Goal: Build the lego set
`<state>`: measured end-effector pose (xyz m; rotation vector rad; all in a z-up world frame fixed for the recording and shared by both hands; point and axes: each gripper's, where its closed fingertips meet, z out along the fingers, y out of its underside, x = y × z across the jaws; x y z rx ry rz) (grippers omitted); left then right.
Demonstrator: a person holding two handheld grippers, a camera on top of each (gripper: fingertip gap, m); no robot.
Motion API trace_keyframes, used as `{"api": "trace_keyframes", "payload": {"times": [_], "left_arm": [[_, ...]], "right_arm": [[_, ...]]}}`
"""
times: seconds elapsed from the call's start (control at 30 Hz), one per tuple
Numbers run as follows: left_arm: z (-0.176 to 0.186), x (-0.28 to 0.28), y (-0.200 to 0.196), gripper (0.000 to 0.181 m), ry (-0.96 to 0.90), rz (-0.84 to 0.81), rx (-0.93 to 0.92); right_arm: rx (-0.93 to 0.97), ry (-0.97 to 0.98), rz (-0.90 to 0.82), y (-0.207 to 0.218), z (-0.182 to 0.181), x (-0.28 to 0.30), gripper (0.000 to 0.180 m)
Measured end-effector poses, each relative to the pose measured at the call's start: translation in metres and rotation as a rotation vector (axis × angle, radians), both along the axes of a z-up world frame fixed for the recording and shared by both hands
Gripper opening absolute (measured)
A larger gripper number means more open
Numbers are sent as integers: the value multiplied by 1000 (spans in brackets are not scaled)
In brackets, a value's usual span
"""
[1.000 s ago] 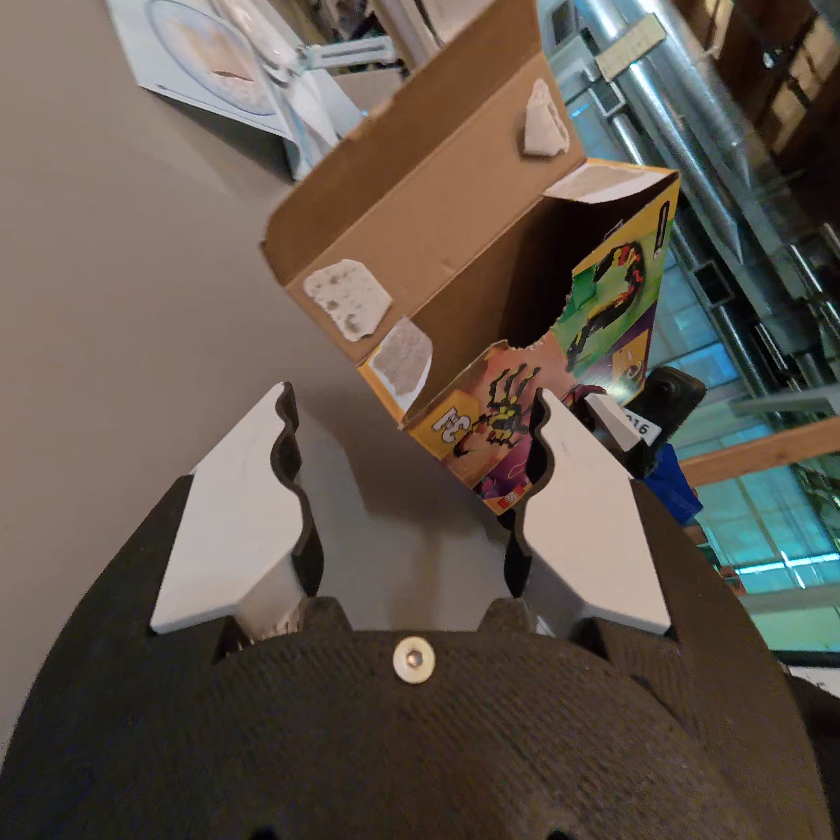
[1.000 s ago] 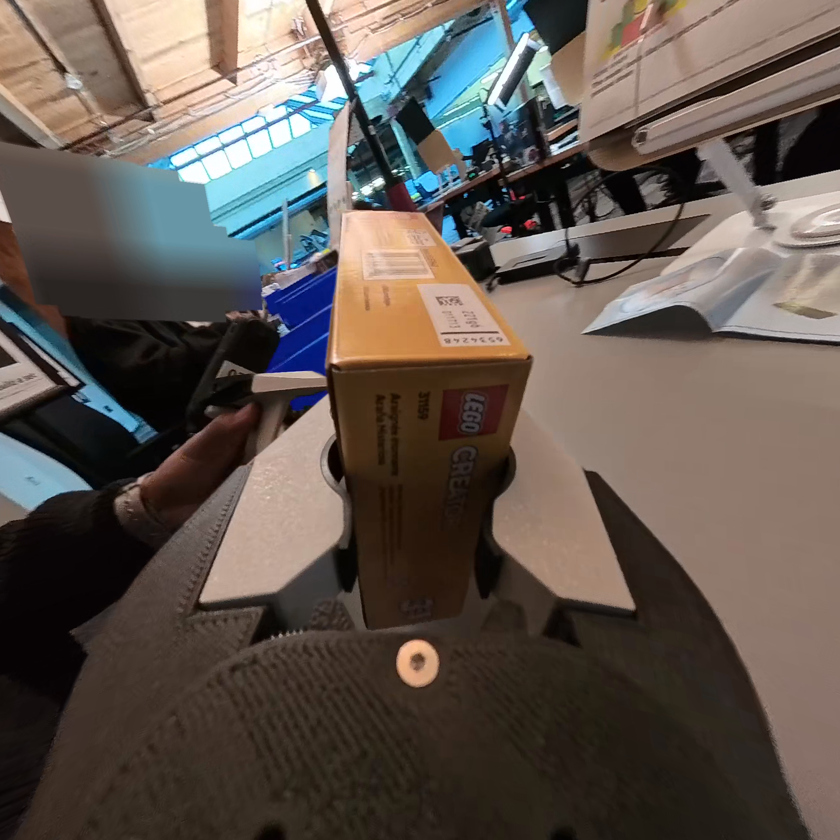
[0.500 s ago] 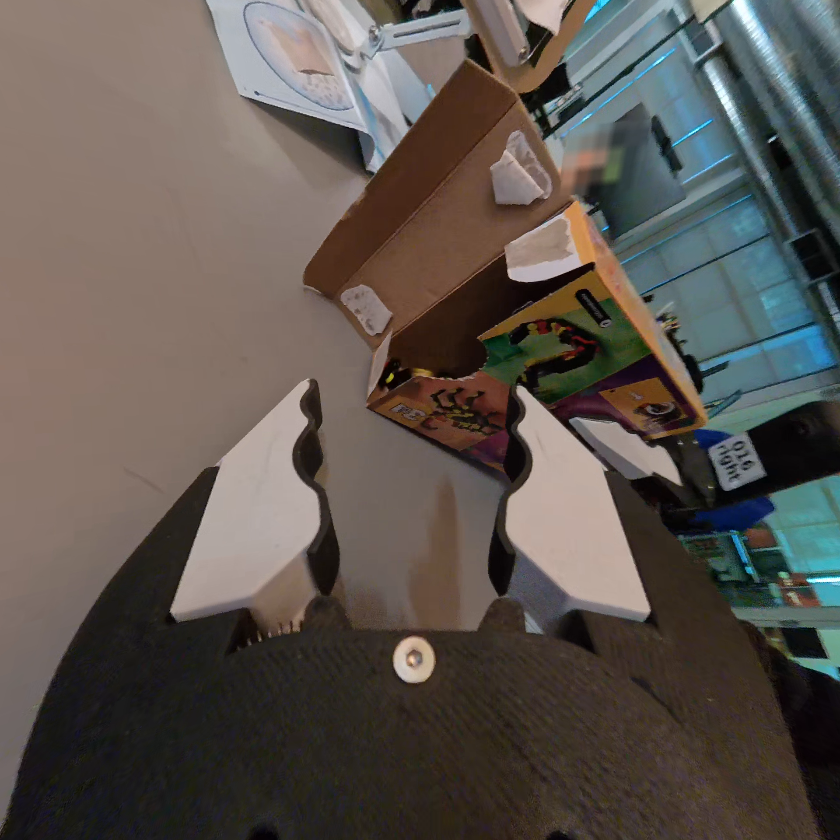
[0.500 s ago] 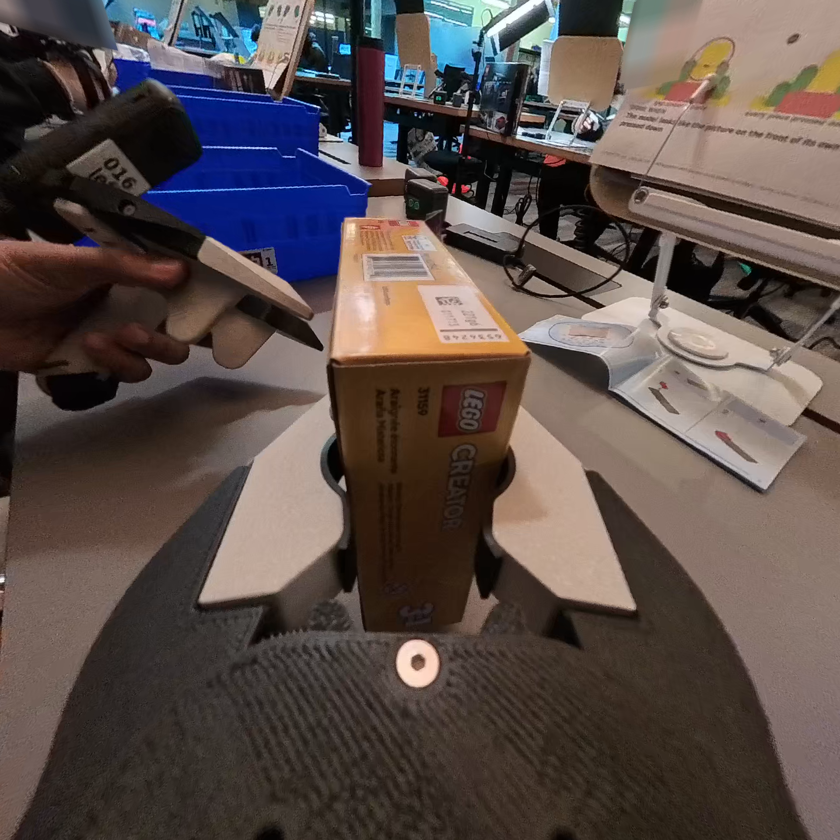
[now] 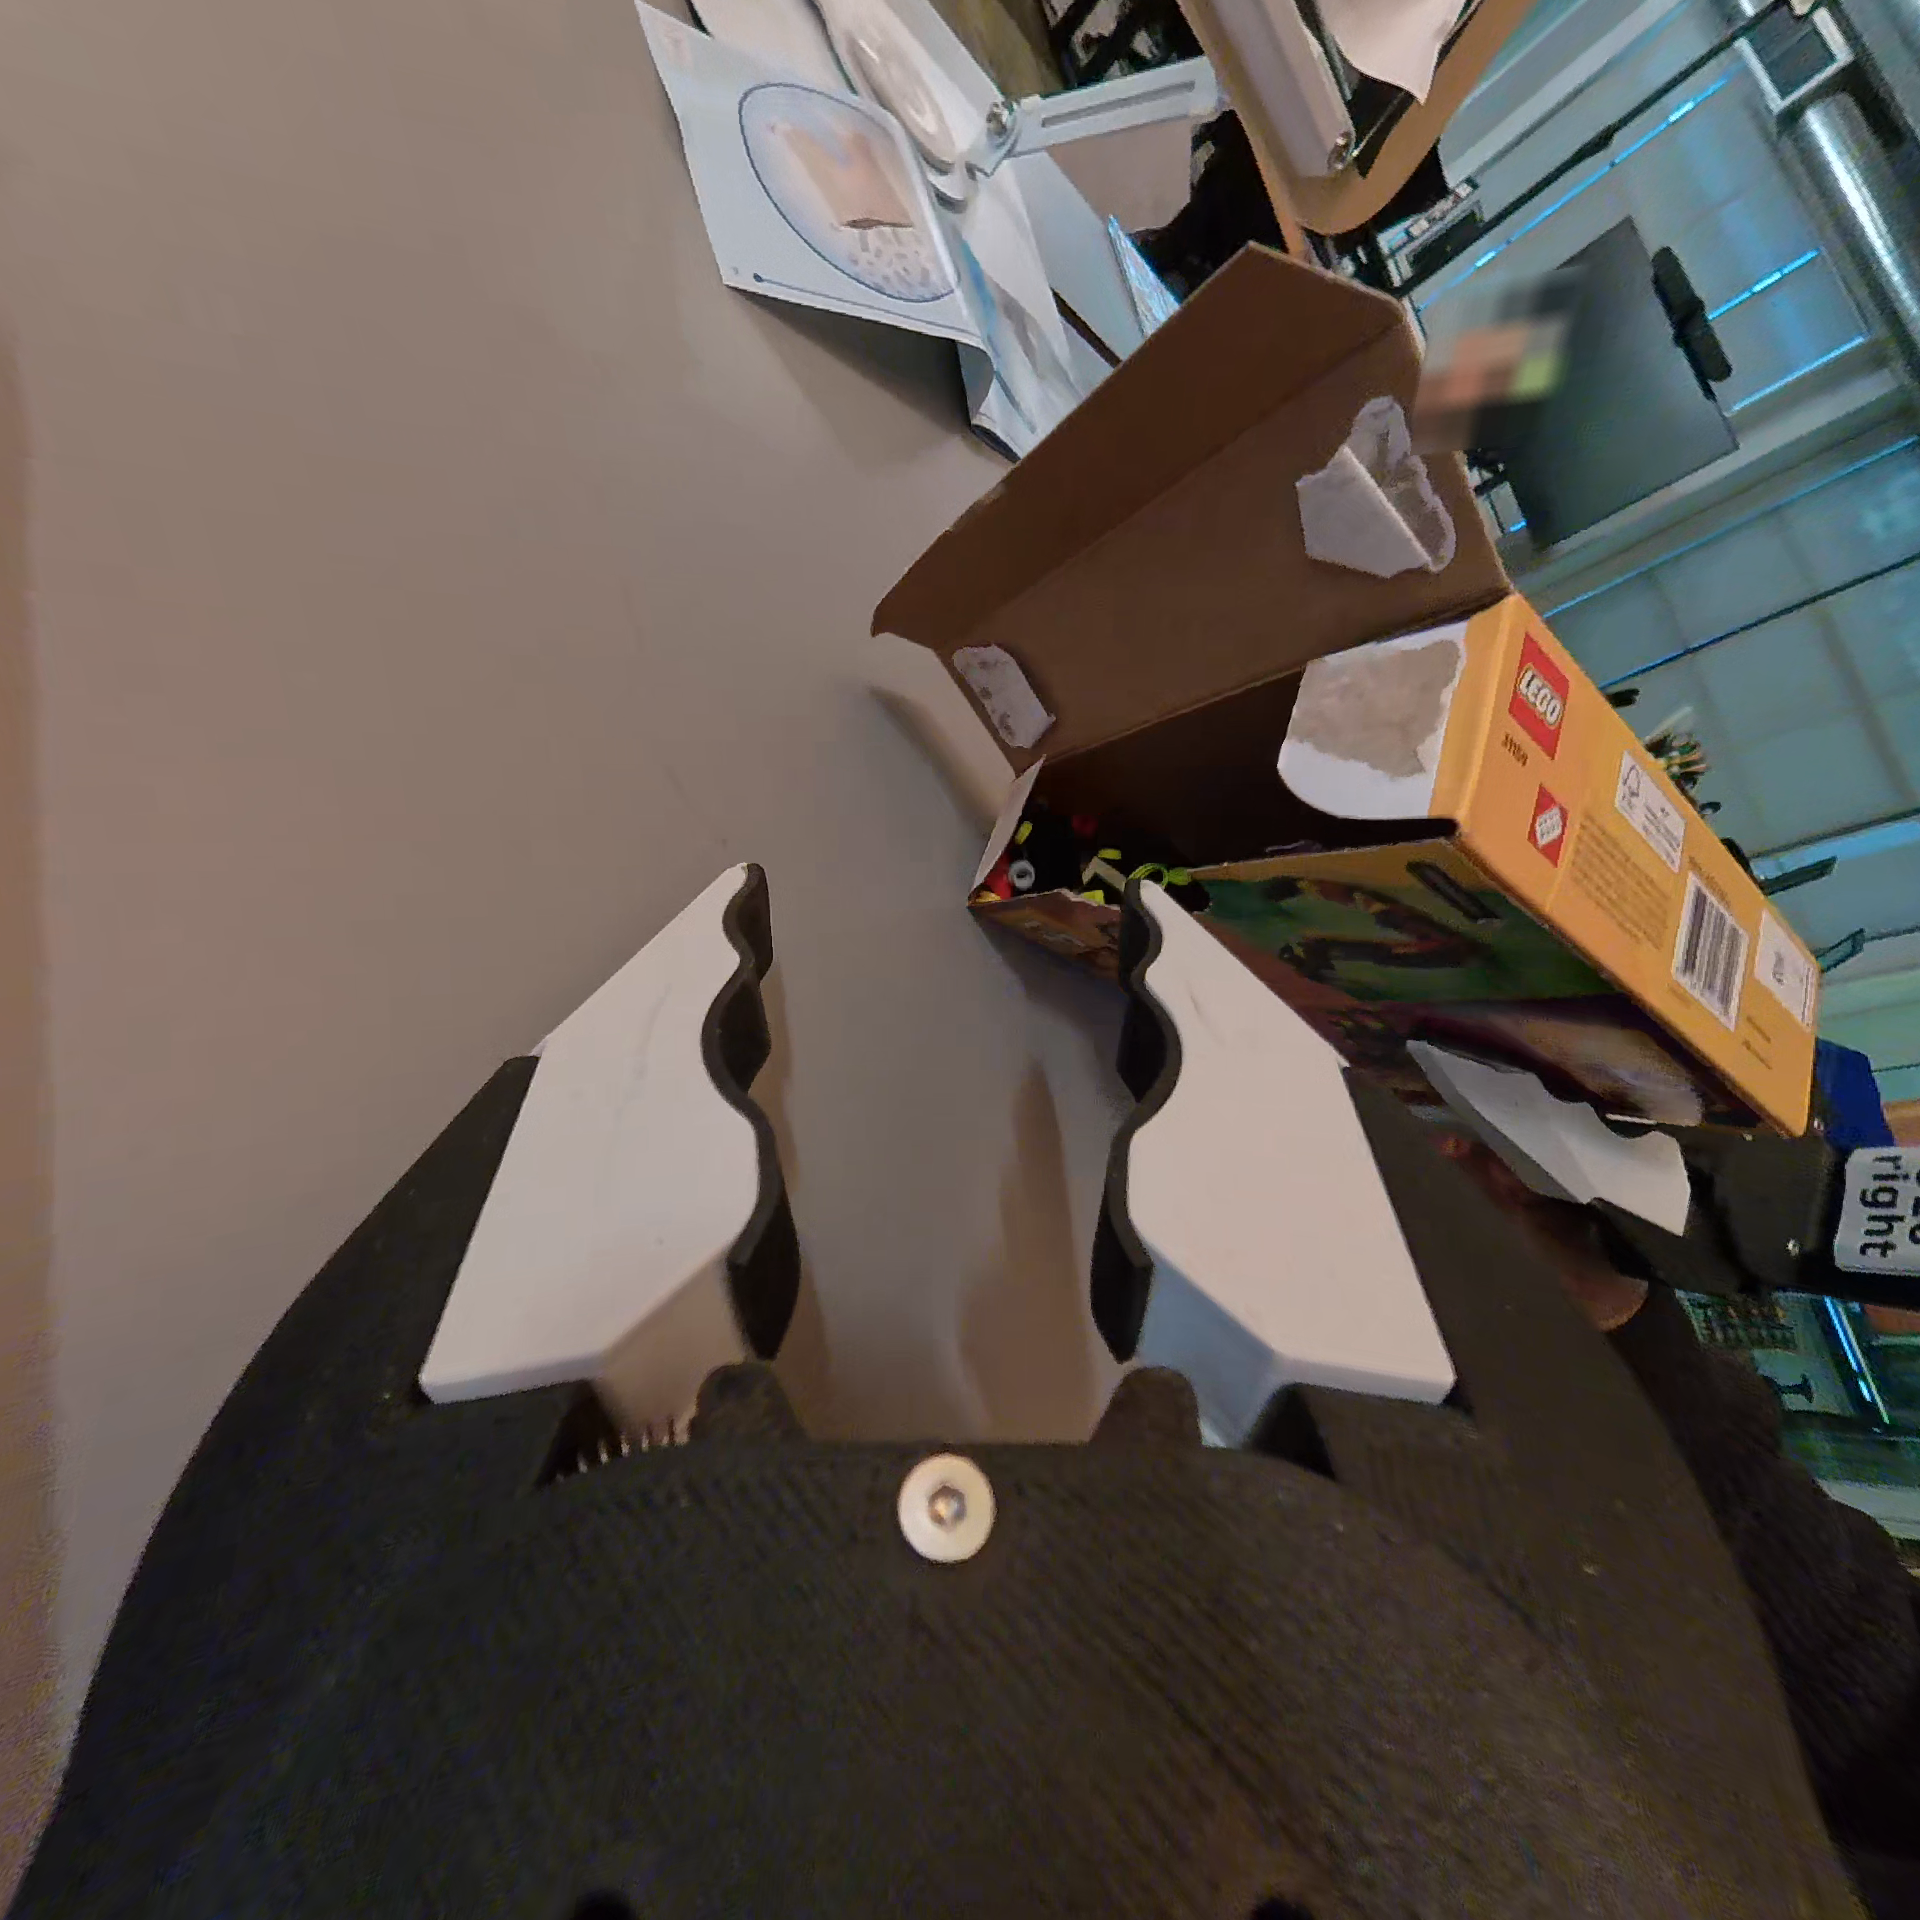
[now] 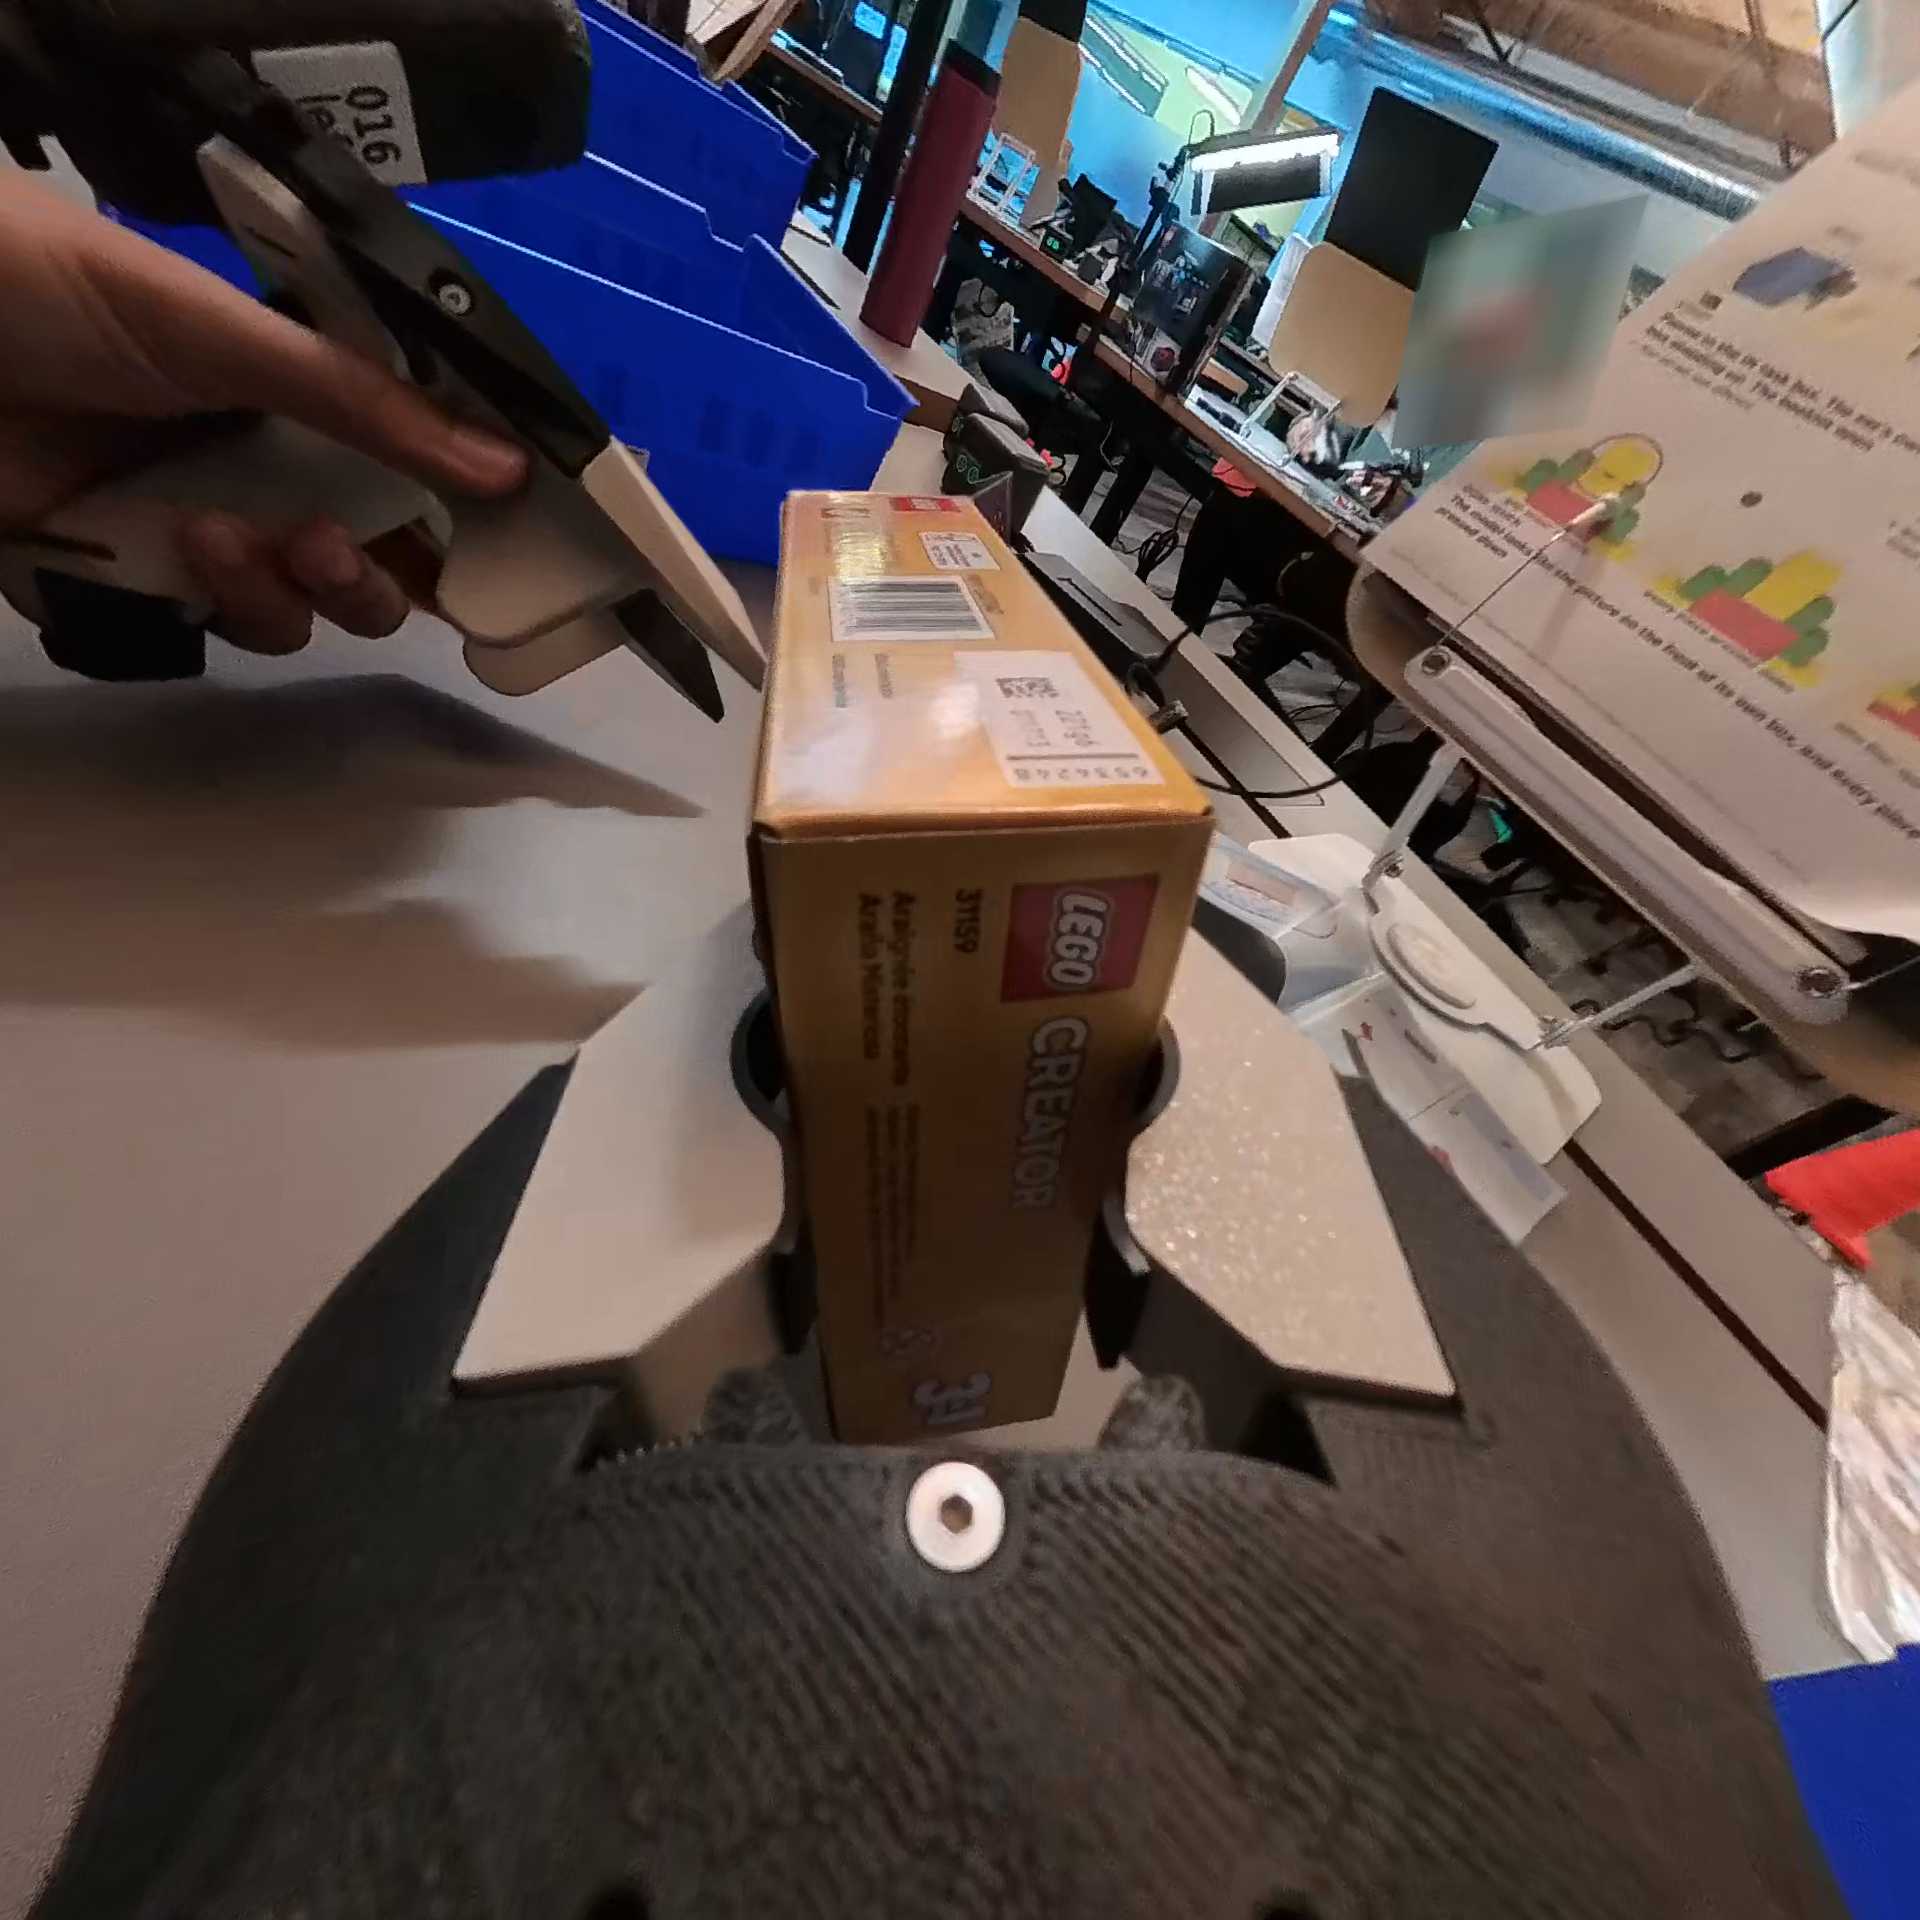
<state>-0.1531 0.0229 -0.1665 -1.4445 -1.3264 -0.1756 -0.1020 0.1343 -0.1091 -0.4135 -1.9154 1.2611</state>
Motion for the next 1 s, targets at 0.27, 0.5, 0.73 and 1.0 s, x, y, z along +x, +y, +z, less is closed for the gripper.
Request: {"api": "trace_keyframes", "payload": {"times": [0.27,0.5,0.73,1.0], "left_arm": [[3,5,7,66,-4,-32,36],[2,6,10,66,-9,-47,41],[0,9,14,66,-13,-71,26],[3,6,10,66,-15,-45,55]], "right_arm": [[-16,2,-10,1,2,0,62],[-140,-51,-28,8,7,-3,62],[-203,-70,-26,13,11,-4,61],[-25,48,-24,6,12,0,62]]}}
